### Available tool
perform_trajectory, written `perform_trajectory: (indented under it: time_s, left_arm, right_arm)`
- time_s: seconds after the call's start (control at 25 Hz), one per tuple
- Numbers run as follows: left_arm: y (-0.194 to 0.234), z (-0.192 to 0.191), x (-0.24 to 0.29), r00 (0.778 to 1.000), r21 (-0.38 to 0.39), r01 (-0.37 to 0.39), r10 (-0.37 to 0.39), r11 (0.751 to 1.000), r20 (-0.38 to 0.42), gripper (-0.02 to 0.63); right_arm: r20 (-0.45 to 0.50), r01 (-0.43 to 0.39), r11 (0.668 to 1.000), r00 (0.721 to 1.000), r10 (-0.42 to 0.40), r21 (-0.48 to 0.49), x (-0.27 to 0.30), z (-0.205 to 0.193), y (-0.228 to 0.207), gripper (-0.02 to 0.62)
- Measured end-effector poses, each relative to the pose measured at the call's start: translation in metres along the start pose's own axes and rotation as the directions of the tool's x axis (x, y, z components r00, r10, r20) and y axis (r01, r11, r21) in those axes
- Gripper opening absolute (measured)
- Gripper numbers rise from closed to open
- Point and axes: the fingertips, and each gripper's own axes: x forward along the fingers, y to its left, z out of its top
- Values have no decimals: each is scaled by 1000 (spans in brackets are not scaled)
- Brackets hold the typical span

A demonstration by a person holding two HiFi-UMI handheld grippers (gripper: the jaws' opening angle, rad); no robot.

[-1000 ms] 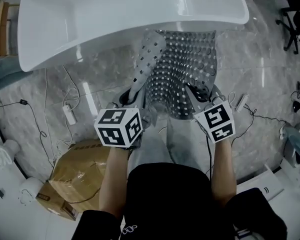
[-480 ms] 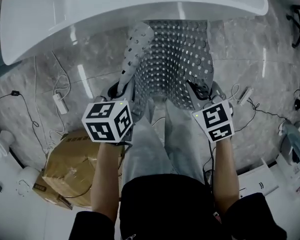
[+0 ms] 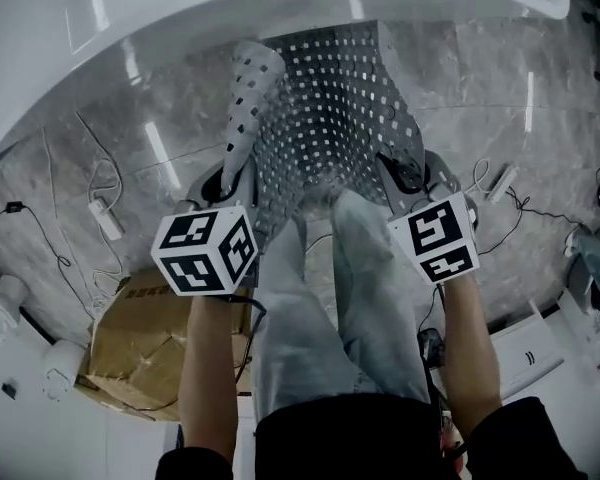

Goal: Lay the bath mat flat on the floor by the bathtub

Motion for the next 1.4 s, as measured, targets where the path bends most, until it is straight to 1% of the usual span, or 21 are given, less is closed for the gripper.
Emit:
perform_trajectory:
  time_s: [0.08, 0.24, 0.44, 0.52, 0.68, 0.8, 0.92, 1.12, 1.4]
  left_arm:
    - [3, 2, 22, 1000, -5, -7, 7, 1000, 5, 29]
    - [19, -15, 54, 1000, -19, -20, 19, 1000, -23, 29]
    - [44, -25, 91, 998, -3, -46, 46, 999, -42, 29]
    - [49, -29, 101, 997, -10, -55, 55, 998, -46, 29]
    - [57, -41, 120, 996, -27, -69, 67, 997, -63, 29]
    - [64, -49, 135, 995, -33, -72, 70, 997, -73, 29]
    - [70, -56, 150, 994, -23, -79, 77, 997, -81, 29]
    - [83, -67, 173, 989, -3, -105, 104, 994, -101, 29]
    - [106, -80, 204, 986, -13, -122, 120, 992, -113, 29]
  right_arm:
    - [5, 5, 1000, 1000, -5, 2, 15, -1, -14, 32]
    - [-10, -5, 999, 1000, 5, 42, 47, -19, -22, 31]
    - [-17, -16, 994, 1000, 18, 107, 89, -38, -37, 29]
    - [-22, -25, 992, 999, 28, 123, 101, -48, -42, 29]
    - [-36, -54, 994, 998, 58, 92, 120, -58, -43, 28]
    - [-36, -60, 995, 997, 63, 74, 135, -60, -42, 28]
    - [-36, -71, 995, 997, 74, 66, 148, -65, -40, 28]
    - [-37, -93, 996, 995, 93, 4, 171, -78, -35, 28]
    - [-41, -103, 995, 994, 103, 6, 214, -92, -43, 28]
